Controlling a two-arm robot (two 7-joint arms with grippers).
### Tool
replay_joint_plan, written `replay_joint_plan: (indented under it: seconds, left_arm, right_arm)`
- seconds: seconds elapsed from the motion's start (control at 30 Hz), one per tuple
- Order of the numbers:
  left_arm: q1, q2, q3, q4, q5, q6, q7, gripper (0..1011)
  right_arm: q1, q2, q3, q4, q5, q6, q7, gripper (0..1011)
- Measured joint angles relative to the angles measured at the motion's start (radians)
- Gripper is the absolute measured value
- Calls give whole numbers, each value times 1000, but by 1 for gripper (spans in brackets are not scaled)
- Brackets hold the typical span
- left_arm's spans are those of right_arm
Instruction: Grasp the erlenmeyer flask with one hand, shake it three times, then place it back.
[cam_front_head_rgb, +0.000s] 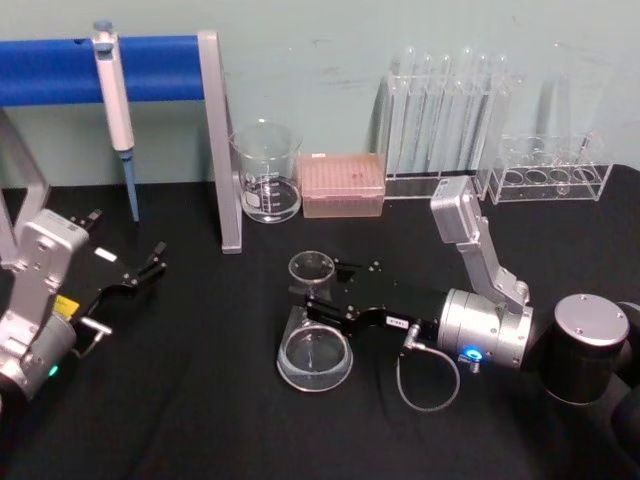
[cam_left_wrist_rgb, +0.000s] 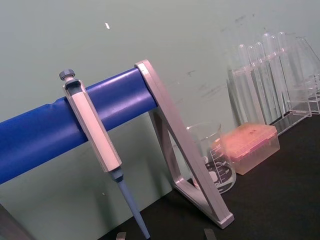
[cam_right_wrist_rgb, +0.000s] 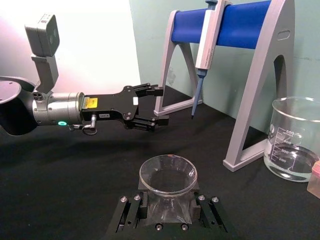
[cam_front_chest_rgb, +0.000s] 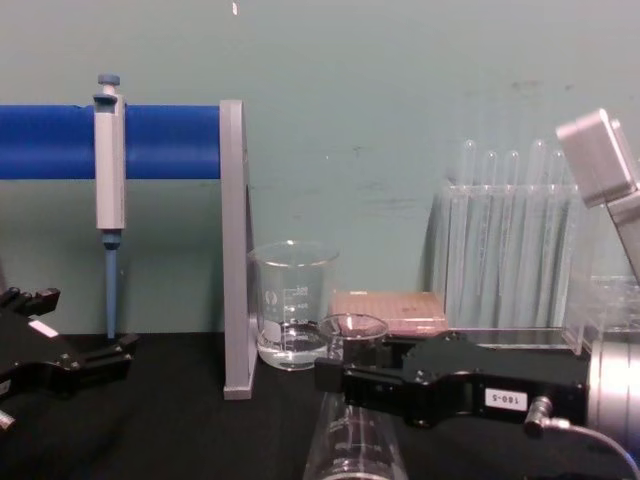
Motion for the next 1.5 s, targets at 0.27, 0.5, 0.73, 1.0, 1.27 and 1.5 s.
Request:
replay_joint_plan:
  seconds: [0.27, 0.5, 0.73, 1.0, 1.27, 1.5]
  left_arm:
    - [0, 0, 0, 0, 0, 0, 0, 1001]
    - [0, 0, 0, 0, 0, 0, 0, 1001]
    - [0, 0, 0, 0, 0, 0, 0, 1001]
    - [0, 0, 0, 0, 0, 0, 0, 1001]
    - [0, 0, 0, 0, 0, 0, 0, 1001]
    - [0, 0, 0, 0, 0, 0, 0, 1001]
  right_arm:
    - [2, 0, -2, 5, 4, 6, 2, 456]
    - [7, 0, -5, 8, 3, 11, 5, 456]
    - [9, 1, -8, 9, 0, 12, 7, 456]
    - [7, 0, -7, 8, 0, 12, 6, 456]
    - [7, 0, -6, 8, 0, 13, 6, 456]
    - [6, 1, -6, 8, 0, 13, 5, 456]
